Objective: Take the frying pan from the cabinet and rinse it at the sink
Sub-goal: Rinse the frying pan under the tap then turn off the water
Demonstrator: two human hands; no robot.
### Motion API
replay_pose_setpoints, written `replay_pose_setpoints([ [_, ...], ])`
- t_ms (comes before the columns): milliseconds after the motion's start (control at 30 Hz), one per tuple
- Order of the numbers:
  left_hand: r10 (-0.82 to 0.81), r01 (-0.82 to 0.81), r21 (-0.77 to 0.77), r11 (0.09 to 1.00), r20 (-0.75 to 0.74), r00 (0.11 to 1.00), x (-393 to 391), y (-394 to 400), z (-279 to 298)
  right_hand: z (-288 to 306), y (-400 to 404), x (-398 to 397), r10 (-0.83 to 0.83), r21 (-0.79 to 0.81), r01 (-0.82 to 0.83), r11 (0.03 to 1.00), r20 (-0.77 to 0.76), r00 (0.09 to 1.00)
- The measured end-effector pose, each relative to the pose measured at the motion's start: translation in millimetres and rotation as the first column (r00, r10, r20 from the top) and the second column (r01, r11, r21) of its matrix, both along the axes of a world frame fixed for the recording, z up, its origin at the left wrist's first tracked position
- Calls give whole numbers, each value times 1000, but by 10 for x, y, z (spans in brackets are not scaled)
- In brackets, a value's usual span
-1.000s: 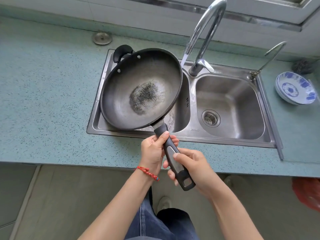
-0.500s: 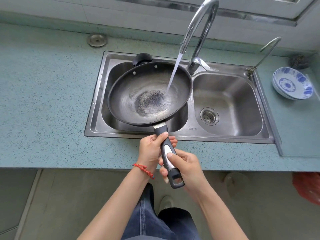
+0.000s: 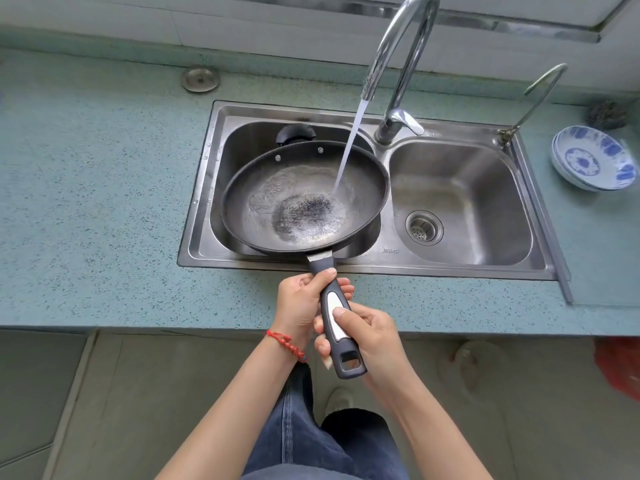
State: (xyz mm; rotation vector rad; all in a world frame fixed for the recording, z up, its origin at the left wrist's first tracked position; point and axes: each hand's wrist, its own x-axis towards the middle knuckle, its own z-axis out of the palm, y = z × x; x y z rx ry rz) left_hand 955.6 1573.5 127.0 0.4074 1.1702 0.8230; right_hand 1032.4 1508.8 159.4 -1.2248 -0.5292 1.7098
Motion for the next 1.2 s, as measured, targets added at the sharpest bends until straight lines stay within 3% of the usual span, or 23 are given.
replay_pose_setpoints([
  [300,-64,64,-10,998,-38,997,-41,47,-103,-31,51,-42,-10,-18,10,1000,-13,1000],
  [600,-105,104,-18,994,-64,992,-130,325,-289,-144,378,-43,90,-32,-86,996,180,980],
  [933,-300,304,59,951,-70,951,-272,433,-403,-304,602,45,172,-112,-140,984,362,916],
  [1200,-369,394,92,915,-209,906,-298,444,-417,-377,611,154,155,-50,-149,988,493,856],
])
